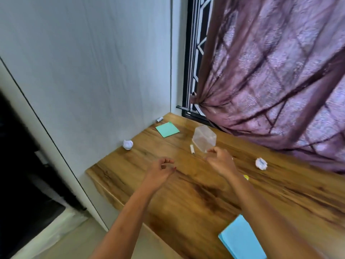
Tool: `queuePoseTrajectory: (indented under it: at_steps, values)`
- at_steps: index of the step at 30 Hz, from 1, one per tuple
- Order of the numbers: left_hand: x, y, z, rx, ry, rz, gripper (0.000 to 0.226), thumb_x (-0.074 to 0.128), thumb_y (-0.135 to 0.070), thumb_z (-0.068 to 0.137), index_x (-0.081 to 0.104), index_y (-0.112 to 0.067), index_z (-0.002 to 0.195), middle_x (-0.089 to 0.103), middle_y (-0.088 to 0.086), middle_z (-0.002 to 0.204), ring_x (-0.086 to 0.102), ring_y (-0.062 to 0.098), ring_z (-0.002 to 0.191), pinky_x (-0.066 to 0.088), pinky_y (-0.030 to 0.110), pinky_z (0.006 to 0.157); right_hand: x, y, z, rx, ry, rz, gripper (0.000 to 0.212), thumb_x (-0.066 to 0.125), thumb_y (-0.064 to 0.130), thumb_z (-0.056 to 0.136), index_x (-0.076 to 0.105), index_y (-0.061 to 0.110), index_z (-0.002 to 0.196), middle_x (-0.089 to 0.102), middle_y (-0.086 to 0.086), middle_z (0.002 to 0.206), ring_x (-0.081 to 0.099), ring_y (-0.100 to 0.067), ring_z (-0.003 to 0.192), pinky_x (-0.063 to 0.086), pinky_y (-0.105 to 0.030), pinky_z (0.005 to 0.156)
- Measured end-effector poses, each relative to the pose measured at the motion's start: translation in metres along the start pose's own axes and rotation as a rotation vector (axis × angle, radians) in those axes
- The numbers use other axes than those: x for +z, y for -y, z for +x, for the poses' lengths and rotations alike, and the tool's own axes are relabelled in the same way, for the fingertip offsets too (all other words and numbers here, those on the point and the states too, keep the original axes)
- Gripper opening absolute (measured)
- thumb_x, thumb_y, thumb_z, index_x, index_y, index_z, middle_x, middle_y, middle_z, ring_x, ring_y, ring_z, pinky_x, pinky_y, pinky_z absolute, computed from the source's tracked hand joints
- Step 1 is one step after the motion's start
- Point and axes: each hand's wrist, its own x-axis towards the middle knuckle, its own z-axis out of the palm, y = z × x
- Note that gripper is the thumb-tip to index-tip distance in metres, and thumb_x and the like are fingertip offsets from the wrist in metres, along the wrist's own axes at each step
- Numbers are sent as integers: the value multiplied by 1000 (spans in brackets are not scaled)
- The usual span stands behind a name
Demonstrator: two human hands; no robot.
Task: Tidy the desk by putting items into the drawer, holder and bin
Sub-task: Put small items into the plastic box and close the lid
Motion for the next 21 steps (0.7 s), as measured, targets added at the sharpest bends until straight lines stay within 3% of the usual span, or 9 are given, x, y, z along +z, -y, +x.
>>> queuePoseTrajectory:
  at_steps: [6, 11, 14, 18, 21]
  values:
    - [1, -2, 40, -49, 4, 3, 14, 64, -23, 87, 64, -24, 101, 61, 3, 113, 55, 18, 109, 49, 40, 95, 2, 7, 86, -7, -34, -204, 51, 63, 23, 82, 48, 18, 131, 41, -12, 138, 41, -31, 125, 34, -40, 102]
    - [-8, 9, 80, -77, 60, 32, 10, 64, -23, 88, 63, -29, 96, 62, 4, 110, 57, 18, 104, 49, 31, 82, 18, 2, 130, 72, -13, -228, 70, 69, 28, 78, 39, 19, 140, 44, -12, 136, 42, -31, 126, 35, -42, 105]
    - [-21, 17, 110, -63, 77, 67, 11, 65, -24, 88, 63, -31, 97, 62, -2, 112, 57, 15, 105, 51, 31, 84, 29, 0, 140, 65, 22, -198, 77, 70, 20, 76, 34, 17, 143, 47, -13, 136, 45, -32, 124, 41, -47, 102]
    - [-33, 22, 150, -38, 153, 66, 17, 65, -26, 87, 62, -32, 102, 61, -5, 115, 57, 8, 100, 50, 21, 74, 35, 7, 152, 134, -96, -108, 66, 70, 28, 79, 40, 18, 137, 52, -10, 131, 52, -30, 116, 44, -42, 95]
    - [-41, 19, 177, 1, 209, 23, 33, 68, -28, 86, 56, -29, 116, 56, -2, 123, 56, 12, 105, 51, 23, 77, 45, 37, 150, 206, -246, 355, 41, 65, 31, 87, 50, 13, 120, 55, -14, 126, 57, -26, 104, 45, -39, 87]
